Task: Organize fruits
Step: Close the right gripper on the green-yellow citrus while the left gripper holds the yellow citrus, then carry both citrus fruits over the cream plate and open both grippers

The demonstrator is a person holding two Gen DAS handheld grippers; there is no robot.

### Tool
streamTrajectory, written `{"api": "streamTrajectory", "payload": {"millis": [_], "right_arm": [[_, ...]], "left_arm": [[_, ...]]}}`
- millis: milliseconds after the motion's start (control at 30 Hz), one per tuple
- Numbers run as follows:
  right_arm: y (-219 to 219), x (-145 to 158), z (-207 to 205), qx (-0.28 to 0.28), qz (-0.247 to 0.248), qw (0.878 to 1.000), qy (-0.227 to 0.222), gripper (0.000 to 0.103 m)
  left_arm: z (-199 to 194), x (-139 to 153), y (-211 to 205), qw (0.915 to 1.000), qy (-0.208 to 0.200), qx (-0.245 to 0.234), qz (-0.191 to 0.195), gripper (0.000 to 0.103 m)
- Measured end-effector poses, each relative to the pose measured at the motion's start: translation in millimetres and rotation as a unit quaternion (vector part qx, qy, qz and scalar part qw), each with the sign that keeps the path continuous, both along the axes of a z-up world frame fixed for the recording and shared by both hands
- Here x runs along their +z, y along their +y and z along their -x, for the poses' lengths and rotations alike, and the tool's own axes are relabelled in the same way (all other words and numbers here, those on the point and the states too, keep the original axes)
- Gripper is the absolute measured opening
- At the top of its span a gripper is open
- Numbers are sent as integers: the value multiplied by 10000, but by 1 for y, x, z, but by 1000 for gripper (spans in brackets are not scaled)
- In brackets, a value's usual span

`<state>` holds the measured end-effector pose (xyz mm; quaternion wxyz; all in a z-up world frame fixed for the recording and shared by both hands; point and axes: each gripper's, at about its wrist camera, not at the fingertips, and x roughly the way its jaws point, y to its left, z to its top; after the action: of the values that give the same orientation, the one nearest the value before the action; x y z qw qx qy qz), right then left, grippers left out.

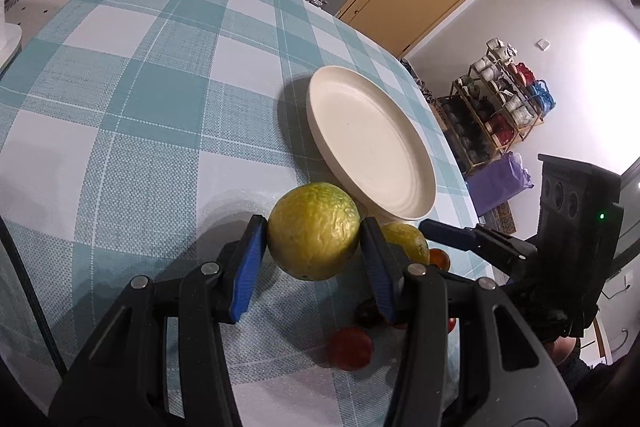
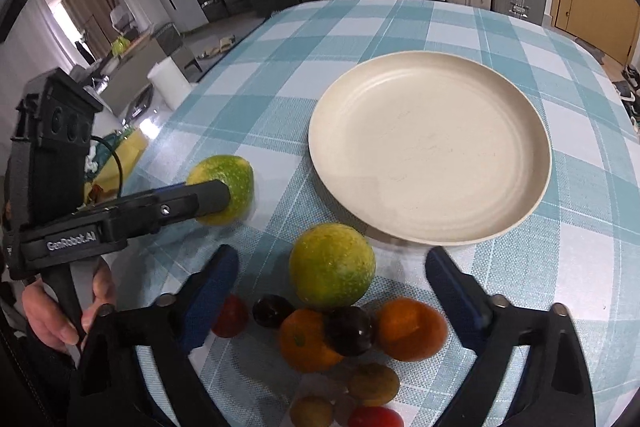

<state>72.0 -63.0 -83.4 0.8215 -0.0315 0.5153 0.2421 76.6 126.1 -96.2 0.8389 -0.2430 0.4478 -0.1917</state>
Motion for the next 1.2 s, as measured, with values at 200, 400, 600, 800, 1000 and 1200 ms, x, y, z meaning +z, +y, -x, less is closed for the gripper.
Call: {"api": "streamTrajectory", "payload": {"millis": [200,400,600,800,1000,1200], "right_arm": [[6,-10,-4,-15,187,9997,167,70],[13,-13,-5,46,426,9990,157,50],[11,-10,-3,25,255,9996,124,49],[5,0,-3,-19,-44,10000,15,49],[-9,9,-4,-125,-553,9984,-12,49],[-29,23,-3,-222,-1011,9944,-234,49]], "left_arm": [[-2,0,0,10000,-18,-19,-52,45],[-1,-2,-2,10000,33,-12,-69,45],[0,-2,-4,9999,19,47,-91,45],[1,3,-8,9999,-1,29,-154,45],[-1,13,-16,9997,-59,-11,-229,45],[-7,29,-25,9995,-146,-65,-267,45]]}}
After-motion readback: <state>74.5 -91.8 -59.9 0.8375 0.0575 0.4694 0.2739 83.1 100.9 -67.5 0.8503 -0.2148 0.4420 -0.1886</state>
